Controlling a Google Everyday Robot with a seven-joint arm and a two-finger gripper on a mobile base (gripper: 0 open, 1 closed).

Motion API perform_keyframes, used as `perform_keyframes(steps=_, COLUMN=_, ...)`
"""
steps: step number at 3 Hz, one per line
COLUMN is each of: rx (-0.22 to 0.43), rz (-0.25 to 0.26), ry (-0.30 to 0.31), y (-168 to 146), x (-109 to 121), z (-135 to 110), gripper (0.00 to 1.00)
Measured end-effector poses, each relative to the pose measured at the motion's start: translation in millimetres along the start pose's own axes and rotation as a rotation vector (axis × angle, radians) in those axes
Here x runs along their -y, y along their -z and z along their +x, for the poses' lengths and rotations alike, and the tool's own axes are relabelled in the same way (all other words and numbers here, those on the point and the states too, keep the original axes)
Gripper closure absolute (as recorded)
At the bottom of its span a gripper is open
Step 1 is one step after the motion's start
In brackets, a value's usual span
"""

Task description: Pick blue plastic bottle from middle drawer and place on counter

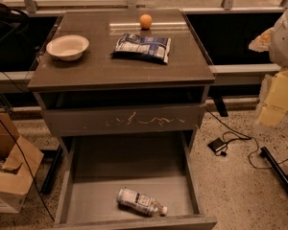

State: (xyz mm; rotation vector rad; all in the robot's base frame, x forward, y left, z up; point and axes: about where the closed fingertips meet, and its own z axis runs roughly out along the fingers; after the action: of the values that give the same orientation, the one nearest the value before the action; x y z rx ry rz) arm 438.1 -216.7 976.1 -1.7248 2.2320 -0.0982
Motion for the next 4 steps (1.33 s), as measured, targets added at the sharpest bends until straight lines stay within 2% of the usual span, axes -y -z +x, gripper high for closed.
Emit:
perform_keyframes(steps=1, rx=0.0, rz=0.0, ry=0.0, y=0.0, x=0.0, z=0.0, gripper=0.0)
perform_keyframes(steps=2, rx=-0.002, rz=-0.018, ry=-0.054, y=-8.7, x=2.1, z=-3.2, gripper=0.0)
perform_keyframes(steps=3, rx=0.074, rz=-0.063, ry=-0.135, y=-38.0, x=-4.8, z=-25.4, gripper=0.0)
perform_keyframes(steps=4, rx=0.223, rz=-0.103, ry=-0.189, y=-72.2, x=-18.2, z=-39.2, gripper=0.0)
